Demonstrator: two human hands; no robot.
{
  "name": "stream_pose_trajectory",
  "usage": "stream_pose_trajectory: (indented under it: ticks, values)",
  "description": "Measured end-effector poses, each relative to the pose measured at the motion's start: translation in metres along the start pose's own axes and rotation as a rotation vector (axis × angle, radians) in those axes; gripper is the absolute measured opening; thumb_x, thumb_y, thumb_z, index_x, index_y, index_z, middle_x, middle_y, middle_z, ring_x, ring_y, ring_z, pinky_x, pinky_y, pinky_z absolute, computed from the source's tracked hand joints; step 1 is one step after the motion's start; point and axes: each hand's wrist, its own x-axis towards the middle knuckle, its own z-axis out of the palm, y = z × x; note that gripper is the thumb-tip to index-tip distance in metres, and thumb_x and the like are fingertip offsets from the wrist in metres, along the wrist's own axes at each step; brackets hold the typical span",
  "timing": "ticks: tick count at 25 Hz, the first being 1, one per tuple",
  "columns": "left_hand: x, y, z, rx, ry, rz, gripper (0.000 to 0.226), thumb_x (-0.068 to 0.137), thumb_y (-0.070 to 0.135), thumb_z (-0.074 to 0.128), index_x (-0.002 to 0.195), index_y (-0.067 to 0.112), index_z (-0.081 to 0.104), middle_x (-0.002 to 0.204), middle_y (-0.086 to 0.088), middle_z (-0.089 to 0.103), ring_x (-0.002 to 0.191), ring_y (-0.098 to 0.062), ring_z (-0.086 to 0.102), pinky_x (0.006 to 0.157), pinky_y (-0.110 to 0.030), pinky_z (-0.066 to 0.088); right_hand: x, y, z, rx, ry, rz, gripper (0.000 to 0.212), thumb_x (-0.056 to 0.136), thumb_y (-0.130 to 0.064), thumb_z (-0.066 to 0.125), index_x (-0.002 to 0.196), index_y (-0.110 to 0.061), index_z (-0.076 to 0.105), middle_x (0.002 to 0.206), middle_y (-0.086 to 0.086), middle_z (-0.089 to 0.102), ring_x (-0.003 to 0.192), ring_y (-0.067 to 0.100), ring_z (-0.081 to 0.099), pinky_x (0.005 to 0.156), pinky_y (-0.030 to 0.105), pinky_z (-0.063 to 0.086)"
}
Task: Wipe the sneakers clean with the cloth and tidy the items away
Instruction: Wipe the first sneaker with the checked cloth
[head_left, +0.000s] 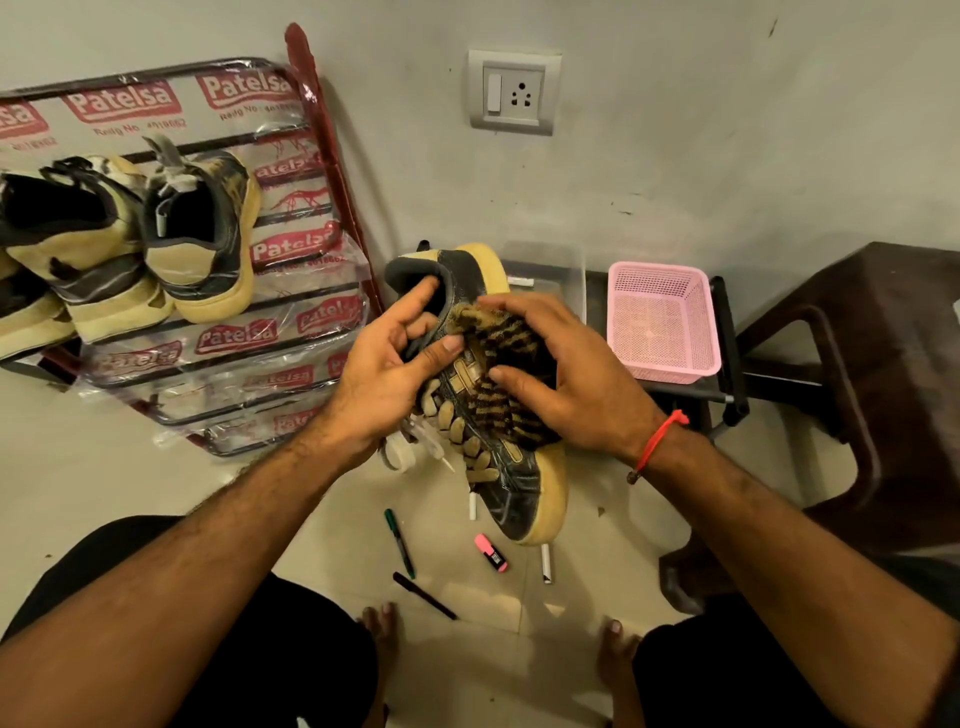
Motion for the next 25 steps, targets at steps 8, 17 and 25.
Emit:
stream_pose_trajectory:
  ticks: [8,17,25]
  values:
    - [0.001,-0.008,0.001,-0.015,-0.028,-0.074,0.051,0.103,0.007,0.048,0.153,0.013,0.038,0.14,-0.002,0.062,0.129,-0.013,0.059,0.104,-0.027,0.05,-0.007,0.001,0.008,-0.149,0.045,-0.149,0.038,0.091,-0.029,0.059,0.127,-0.016,0.063,0.12,0.004,0.056,0.109,0.012,0.052,0.097,0.017,0.043]
    - [0.002,0.005,0.003,0.005,0.128,-0.113,0.049,0.103,0.007,0.05,0.151,0.013,0.044,0.13,0.0,0.069,0.118,-0.008,0.066,0.099,-0.026,0.054,-0.022,-0.008,0.04,-0.216,-0.125,-0.208,0.044,0.088,-0.035,0.053,0.126,-0.015,0.061,0.123,0.007,0.052,0.11,0.02,0.054,0.093,0.033,0.053]
    - [-0.003,0.011,0.013,0.058,0.074,-0.13,0.047,0.104,0.013,0.052,0.15,0.018,0.046,0.132,0.012,0.065,0.123,0.0,0.059,0.111,-0.026,0.045,0.007,-0.009,0.022,-0.176,0.25,-0.111,0.035,0.091,-0.02,0.061,0.124,-0.01,0.064,0.119,0.009,0.057,0.11,0.017,0.054,0.097,0.015,0.042]
